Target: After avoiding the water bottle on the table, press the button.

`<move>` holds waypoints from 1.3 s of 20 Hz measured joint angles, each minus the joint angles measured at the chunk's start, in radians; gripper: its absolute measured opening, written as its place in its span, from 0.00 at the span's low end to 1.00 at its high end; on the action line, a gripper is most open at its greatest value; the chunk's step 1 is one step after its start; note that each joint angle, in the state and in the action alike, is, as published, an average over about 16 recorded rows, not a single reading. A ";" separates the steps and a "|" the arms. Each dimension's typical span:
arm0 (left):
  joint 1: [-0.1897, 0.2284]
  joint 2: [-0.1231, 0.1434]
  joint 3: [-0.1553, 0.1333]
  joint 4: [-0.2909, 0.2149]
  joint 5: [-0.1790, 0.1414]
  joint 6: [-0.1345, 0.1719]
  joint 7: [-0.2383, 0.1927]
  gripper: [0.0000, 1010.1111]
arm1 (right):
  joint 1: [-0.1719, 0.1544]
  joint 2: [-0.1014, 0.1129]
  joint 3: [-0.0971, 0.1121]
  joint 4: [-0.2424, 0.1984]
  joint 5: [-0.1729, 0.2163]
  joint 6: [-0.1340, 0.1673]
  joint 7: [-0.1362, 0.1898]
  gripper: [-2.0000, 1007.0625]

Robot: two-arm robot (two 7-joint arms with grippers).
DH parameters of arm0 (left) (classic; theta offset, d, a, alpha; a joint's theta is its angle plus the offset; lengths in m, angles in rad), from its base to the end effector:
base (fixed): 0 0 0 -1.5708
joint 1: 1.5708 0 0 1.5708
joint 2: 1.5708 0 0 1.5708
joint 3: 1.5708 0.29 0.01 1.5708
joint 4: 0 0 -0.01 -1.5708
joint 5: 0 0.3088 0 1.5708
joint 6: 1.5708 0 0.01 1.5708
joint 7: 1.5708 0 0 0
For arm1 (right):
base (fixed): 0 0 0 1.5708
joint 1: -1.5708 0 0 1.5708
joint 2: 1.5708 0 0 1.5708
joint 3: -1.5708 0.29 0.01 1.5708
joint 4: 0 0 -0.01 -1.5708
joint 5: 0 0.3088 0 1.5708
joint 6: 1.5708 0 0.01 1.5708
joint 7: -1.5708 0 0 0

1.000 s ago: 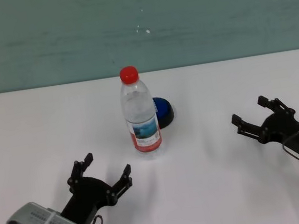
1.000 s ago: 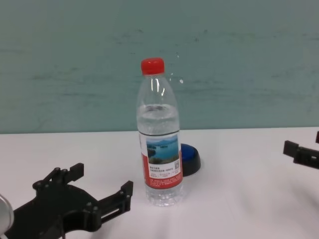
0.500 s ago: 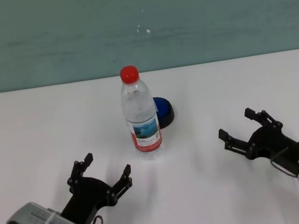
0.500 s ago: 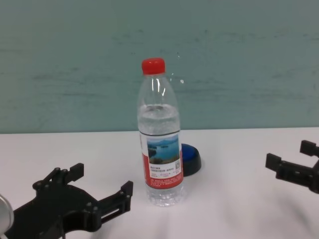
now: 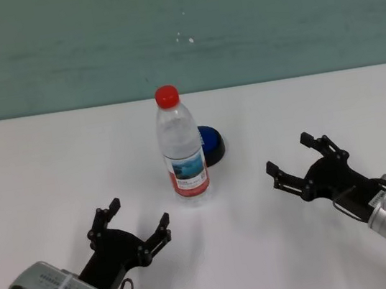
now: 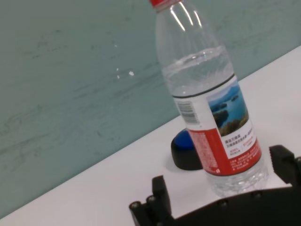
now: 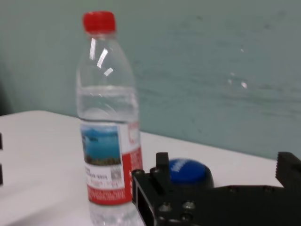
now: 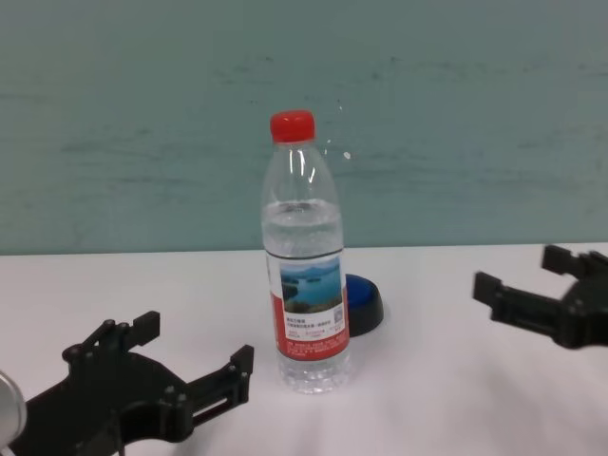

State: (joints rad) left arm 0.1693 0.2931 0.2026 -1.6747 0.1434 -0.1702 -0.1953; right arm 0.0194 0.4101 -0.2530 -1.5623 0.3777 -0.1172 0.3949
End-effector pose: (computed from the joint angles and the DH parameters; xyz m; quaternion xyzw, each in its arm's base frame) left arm 0.2704 0.0133 -0.3232 0.1181 -0.1545 0.5094 0.8383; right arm 0.3242 -0.0452 -0.3030 -0.0005 -0.0190 -0.4547 0.8904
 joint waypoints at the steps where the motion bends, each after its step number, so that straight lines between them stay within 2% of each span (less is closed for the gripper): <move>1: 0.000 0.000 0.000 0.000 0.000 0.000 0.000 0.99 | 0.003 -0.003 -0.002 -0.001 -0.001 0.001 0.003 1.00; 10: 0.000 0.000 0.000 0.000 0.000 0.000 0.000 0.99 | 0.009 -0.011 -0.014 -0.012 0.014 0.011 0.022 1.00; 26: 0.000 0.000 0.000 0.000 0.000 0.000 0.000 0.99 | -0.017 0.002 -0.004 -0.018 0.047 0.030 0.020 1.00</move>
State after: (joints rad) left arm 0.1693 0.2931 0.2026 -1.6747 0.1434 -0.1702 -0.1953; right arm 0.0021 0.4123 -0.2569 -1.5804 0.4243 -0.0867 0.4148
